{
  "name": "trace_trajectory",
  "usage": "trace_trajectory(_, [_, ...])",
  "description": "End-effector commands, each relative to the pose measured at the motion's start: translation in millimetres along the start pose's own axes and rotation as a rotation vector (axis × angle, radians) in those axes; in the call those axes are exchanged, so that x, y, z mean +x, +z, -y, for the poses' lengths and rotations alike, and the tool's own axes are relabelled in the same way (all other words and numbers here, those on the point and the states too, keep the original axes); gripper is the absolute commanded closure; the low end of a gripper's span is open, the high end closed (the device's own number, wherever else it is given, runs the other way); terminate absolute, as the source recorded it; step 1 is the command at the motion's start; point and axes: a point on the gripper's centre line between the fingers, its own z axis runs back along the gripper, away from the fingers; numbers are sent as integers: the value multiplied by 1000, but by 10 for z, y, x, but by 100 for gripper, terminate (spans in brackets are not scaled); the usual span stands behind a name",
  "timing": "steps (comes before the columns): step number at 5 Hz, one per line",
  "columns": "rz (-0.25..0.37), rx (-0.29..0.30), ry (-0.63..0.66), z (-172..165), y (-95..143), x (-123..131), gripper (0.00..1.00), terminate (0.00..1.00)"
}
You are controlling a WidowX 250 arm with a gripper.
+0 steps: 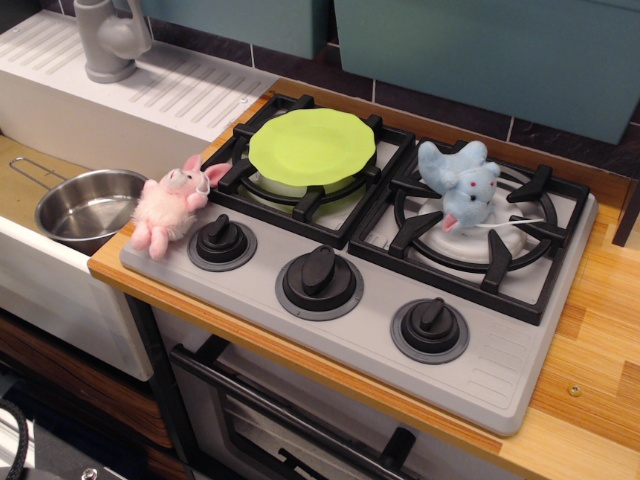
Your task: End effector reaching stuffedhippo
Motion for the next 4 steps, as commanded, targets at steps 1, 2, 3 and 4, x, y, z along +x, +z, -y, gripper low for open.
trace_trajectory(1, [0,0,0,0,0,0,0,0])
trace_trajectory(2, [58,72,85,461,-293,108,0,0])
trace_trajectory(3, [67,34,149,837,-519,314,0,0])
trace_trajectory(4, [68,-2,183,1077,-556,450,0,0])
